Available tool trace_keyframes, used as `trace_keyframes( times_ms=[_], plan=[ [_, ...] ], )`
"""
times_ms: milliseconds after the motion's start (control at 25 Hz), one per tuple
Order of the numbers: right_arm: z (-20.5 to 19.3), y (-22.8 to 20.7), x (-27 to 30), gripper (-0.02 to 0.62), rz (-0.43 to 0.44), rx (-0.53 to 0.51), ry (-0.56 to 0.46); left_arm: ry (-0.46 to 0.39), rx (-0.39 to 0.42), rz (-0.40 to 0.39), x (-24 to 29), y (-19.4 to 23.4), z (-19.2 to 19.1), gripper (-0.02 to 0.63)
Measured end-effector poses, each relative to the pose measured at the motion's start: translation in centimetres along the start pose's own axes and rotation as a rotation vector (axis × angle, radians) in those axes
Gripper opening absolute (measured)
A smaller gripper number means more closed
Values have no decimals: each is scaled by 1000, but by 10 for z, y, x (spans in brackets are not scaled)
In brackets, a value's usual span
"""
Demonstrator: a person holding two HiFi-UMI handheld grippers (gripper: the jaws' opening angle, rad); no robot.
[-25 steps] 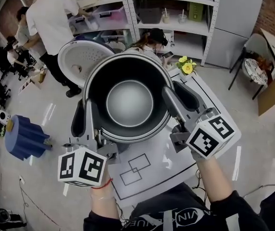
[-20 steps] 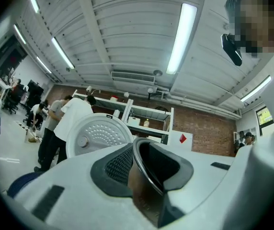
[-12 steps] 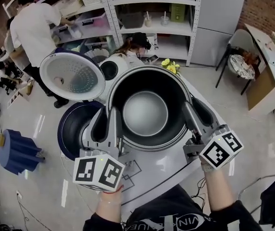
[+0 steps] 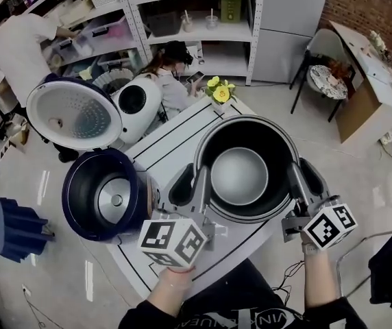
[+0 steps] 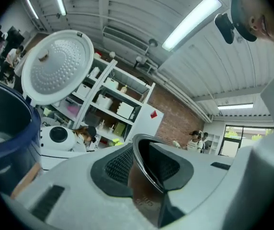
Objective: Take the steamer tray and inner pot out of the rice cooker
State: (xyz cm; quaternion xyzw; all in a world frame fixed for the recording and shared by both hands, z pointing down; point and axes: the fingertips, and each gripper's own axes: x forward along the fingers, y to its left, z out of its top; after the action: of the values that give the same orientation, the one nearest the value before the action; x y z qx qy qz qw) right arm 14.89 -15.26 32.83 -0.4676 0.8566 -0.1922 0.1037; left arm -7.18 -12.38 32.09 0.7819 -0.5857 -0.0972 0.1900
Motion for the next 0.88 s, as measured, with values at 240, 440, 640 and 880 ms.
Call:
trace_keyframes(
  times_ms=[240, 440, 640, 880],
  plan=[
    [-12, -37, -28, 104, -110, -9, 23, 90, -19, -58, 22, -18, -43, 95],
    [-29, -63, -44, 104, -177, 6, 45, 169, -44, -81, 34, -24, -79, 95],
    [-48, -81, -52, 104, -221, 32, 74, 220, -53, -84, 39, -23, -103, 95],
    [-56, -90, -54, 104, -238, 59, 81, 222, -35, -88, 43, -26, -106, 84]
  ],
)
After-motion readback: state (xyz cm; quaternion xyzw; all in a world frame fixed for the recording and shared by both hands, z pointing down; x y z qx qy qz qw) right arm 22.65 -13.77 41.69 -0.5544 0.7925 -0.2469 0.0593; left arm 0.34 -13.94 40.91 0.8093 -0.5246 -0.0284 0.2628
